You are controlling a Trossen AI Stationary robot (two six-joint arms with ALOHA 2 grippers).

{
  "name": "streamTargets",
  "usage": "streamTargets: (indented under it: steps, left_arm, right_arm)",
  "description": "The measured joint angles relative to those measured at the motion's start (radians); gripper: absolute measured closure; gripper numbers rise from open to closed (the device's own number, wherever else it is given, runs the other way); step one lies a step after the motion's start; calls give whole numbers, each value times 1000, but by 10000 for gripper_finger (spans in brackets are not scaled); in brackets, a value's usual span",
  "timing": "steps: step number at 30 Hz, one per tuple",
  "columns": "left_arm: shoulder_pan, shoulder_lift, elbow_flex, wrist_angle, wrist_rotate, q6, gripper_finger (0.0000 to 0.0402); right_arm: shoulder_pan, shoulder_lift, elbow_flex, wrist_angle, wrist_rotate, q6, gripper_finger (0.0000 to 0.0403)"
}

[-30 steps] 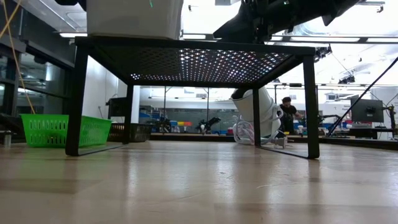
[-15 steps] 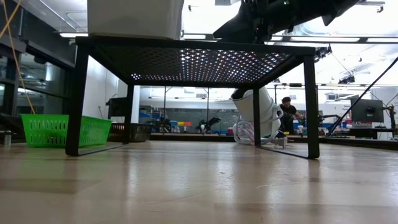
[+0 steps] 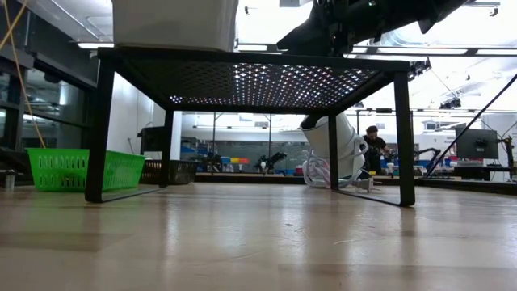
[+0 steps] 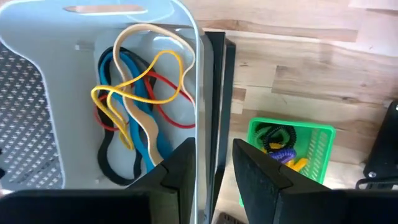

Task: Pick & Place Office Desk Supplies
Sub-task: Put the black bin with the crayon boxes on the shelf

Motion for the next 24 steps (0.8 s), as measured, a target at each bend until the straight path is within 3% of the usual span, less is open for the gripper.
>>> streamTargets:
  steps: [8,12,16,24]
  left_arm:
    - [-59,-63,0,9,-85,-71,302]
    - [-98,-104,0,9,-118,-227,302]
    - [-143,-127,0,9,-184,-532,302]
    - [-223,-128,0,3,-242,-1349,302]
  right_arm:
    - [0,0,0,0,0,0,282]
    - [0,0,0,0,0,0,282]
    - [0,0,0,0,0,0,282]
    - [0,0,0,0,0,0,282]
